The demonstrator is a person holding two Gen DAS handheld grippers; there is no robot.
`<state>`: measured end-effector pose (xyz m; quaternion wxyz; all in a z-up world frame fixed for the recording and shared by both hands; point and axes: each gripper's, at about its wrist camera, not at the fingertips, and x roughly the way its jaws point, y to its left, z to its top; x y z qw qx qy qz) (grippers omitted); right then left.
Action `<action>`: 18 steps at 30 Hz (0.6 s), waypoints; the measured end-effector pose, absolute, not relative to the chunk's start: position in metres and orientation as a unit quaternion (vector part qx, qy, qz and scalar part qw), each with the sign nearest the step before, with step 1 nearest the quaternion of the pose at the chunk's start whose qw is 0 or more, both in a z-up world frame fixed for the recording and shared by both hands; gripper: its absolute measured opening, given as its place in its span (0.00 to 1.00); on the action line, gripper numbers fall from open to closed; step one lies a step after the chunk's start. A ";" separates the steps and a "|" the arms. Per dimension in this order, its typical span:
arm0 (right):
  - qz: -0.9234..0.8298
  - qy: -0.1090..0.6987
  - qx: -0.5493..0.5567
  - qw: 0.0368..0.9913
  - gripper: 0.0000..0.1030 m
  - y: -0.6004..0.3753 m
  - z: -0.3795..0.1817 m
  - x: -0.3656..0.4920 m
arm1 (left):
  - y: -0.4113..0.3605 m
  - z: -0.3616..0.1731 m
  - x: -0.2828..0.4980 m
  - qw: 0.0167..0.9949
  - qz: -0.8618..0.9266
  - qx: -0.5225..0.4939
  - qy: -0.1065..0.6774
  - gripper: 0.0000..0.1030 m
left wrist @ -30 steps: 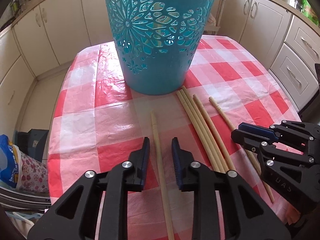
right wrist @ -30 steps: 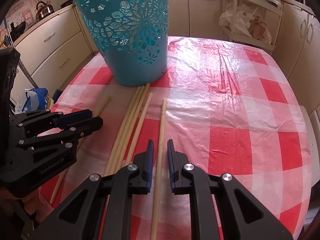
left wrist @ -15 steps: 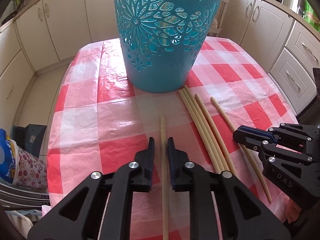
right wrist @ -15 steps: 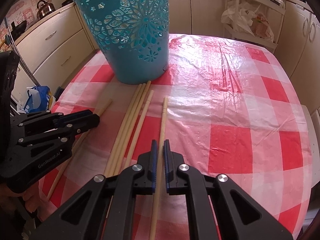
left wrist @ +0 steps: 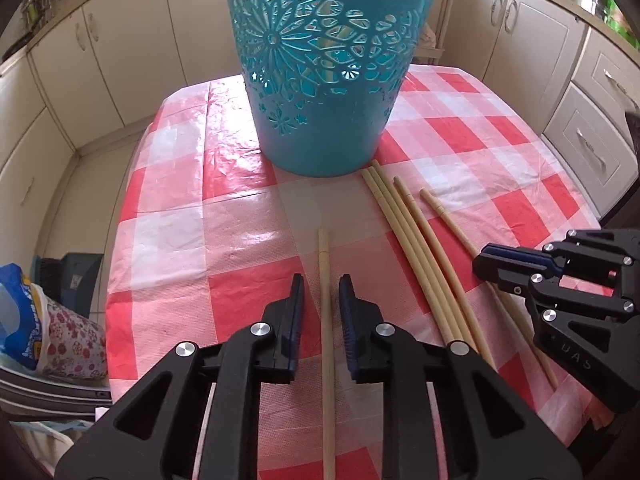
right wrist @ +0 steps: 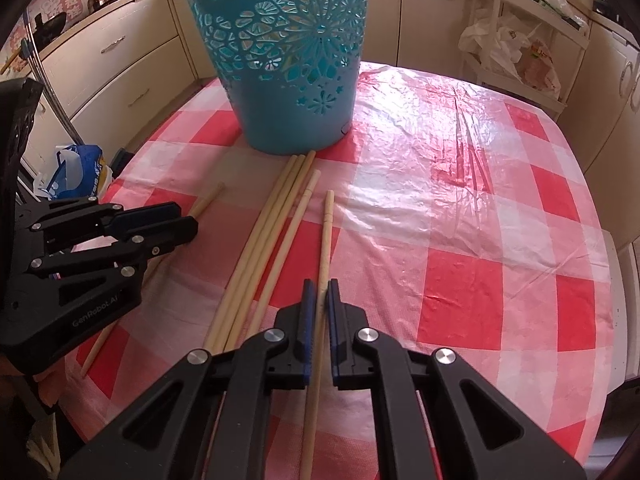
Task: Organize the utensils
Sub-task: 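Close the right gripper on a wooden stick while the left gripper grasps another, then lift both held sticks upright and carry them above the teal basket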
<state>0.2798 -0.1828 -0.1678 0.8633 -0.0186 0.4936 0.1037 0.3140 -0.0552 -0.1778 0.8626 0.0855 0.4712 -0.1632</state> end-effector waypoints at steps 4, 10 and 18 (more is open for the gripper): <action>0.099 0.491 -0.004 0.865 0.06 -0.185 -0.168 0.278 | -0.062 -0.178 0.310 0.862 -0.170 0.104 0.465 0.05; 0.112 0.465 0.111 0.871 0.06 -0.208 -0.149 0.260 | -0.044 -0.148 0.294 0.883 -0.187 0.045 0.428 0.05; 0.132 0.369 0.170 0.904 0.06 -0.214 -0.102 0.232 | -0.014 -0.085 0.280 0.919 -0.213 -0.033 0.329 0.05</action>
